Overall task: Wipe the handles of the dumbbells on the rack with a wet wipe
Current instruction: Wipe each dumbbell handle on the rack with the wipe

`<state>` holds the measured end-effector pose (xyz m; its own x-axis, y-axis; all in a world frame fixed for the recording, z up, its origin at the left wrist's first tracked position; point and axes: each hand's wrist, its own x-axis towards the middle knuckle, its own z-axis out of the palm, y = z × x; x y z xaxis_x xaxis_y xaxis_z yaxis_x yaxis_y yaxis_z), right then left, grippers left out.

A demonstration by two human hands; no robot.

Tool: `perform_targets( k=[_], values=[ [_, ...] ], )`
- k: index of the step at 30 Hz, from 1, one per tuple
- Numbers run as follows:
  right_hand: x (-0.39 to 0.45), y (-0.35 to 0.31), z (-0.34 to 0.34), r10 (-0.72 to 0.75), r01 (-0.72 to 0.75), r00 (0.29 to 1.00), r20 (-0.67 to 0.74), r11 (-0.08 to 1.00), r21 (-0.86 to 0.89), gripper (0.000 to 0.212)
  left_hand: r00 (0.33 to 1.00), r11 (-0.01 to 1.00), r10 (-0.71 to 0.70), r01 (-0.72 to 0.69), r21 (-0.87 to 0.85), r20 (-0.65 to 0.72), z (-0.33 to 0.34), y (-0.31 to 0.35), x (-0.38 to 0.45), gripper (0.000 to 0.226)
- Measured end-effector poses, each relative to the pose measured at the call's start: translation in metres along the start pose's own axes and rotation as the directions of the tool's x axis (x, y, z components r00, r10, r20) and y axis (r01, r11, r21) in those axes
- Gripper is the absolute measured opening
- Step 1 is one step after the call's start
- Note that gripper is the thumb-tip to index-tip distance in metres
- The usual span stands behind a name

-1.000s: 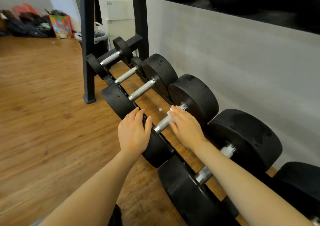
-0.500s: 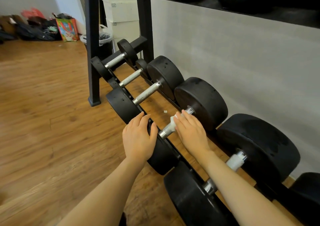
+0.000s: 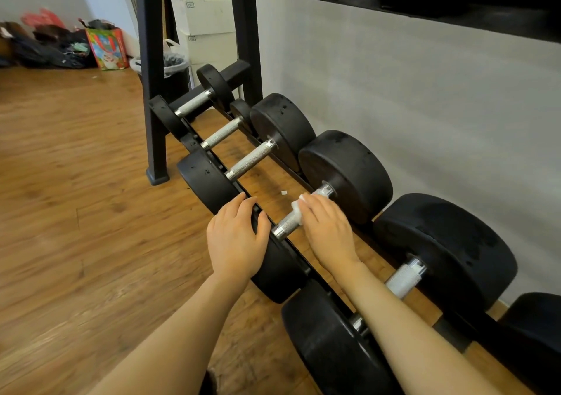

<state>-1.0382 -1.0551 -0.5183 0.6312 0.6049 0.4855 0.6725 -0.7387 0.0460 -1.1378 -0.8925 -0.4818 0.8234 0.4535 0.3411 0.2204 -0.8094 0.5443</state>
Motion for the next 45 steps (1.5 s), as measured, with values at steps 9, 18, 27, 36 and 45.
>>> perform_targets(
  k=[9, 18, 27, 36, 45],
  values=[
    [0.009, 0.01, -0.005, 0.087, -0.089, 0.995, 0.045, 0.996, 0.031, 0.061, 1.0, 1.0, 0.003, -0.003, -0.011, -0.007, -0.001, 0.001, -0.001, 0.044],
    [0.009, 0.006, -0.006, 0.193, -0.195, 0.98, 0.05, 0.979, 0.05, 0.061, 1.0, 1.0, -0.003, 0.003, -0.007, -0.001, -0.002, 0.002, -0.001, 0.042],
    [0.009, 0.003, -0.007, 0.219, -0.222, 0.975, 0.046, 0.973, 0.06, 0.06, 1.0, 1.0, 0.011, -0.011, -0.005, 0.002, 0.0, 0.0, 0.0, 0.041],
    [0.003, -0.005, -0.004, 0.248, -0.25, 0.968, 0.034, 0.967, 0.05, 0.056, 1.0, 1.0, 0.025, -0.025, -0.009, -0.013, -0.001, 0.001, 0.001, 0.058],
    [-0.006, -0.012, -0.009, 0.305, -0.308, 0.95, 0.059, 0.95, 0.051, 0.068, 1.0, 1.0, 0.018, -0.018, -0.018, -0.001, -0.001, 0.0, 0.001, 0.054]
  ],
)
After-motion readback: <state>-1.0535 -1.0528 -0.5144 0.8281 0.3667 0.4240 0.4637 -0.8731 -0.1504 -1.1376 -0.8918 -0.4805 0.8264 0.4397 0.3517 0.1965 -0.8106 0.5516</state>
